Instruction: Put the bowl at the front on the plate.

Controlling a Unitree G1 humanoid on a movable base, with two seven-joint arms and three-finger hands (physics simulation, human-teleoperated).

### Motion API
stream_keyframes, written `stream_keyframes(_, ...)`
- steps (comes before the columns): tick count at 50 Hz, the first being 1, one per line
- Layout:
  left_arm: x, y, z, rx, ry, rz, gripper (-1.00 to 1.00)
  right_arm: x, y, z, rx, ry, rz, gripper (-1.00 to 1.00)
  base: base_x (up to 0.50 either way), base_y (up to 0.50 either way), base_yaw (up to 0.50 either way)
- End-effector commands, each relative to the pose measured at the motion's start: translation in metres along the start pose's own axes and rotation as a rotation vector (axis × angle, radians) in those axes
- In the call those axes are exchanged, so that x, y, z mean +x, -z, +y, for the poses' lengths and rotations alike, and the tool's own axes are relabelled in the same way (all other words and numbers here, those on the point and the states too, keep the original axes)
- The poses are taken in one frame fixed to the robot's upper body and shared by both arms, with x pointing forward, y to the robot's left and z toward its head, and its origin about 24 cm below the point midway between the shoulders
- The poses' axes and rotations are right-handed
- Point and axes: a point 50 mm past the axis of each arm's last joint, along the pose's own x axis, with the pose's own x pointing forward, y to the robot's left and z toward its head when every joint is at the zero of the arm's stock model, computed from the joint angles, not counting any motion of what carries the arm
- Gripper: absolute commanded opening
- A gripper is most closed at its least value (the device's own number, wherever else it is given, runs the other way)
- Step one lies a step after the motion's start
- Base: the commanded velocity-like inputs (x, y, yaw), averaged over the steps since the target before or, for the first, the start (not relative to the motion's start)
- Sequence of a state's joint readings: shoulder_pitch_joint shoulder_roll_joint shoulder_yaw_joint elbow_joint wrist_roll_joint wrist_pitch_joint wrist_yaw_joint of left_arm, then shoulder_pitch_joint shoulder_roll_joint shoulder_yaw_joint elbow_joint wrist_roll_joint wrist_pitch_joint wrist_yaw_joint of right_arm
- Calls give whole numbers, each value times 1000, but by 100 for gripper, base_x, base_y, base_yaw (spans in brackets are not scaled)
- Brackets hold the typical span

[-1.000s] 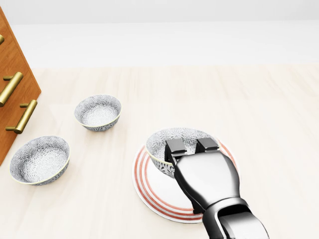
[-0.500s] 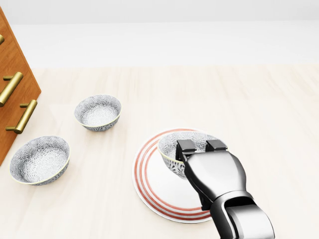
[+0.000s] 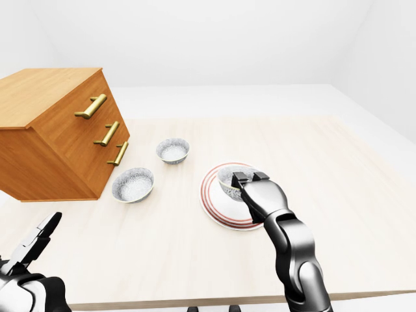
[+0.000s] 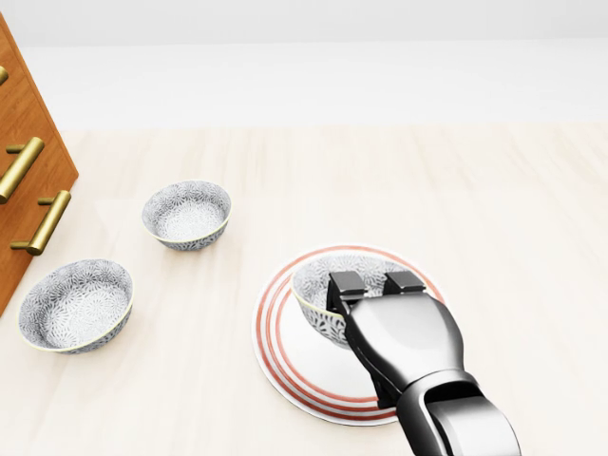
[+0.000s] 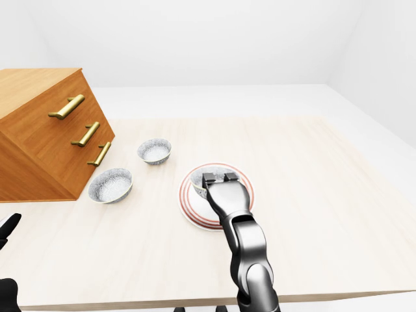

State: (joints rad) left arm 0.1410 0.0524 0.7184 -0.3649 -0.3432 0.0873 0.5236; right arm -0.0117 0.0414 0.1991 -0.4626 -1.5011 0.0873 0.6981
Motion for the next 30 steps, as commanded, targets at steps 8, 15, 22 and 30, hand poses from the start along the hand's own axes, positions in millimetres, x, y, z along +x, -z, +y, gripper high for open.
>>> stream_keyframes(8,0,-2,1,-7,-3,-7,100,10,-1,-3,-1,34,0,-100,0,0,0)
stream_keyframes(15,0,-1,0,-5,-2,-5,100,20,-2,0,7,49,-10,-100,0,0,0)
stream_keyframes(22,0,-3,1,-11,-2,-11,100,26,-3,0,4,75,-12,-100,0,0,0)
stream_keyframes(30,0,-2,0,-6,-2,-6,100,30,-1,17,30,157,-10,-100,0,0,0)
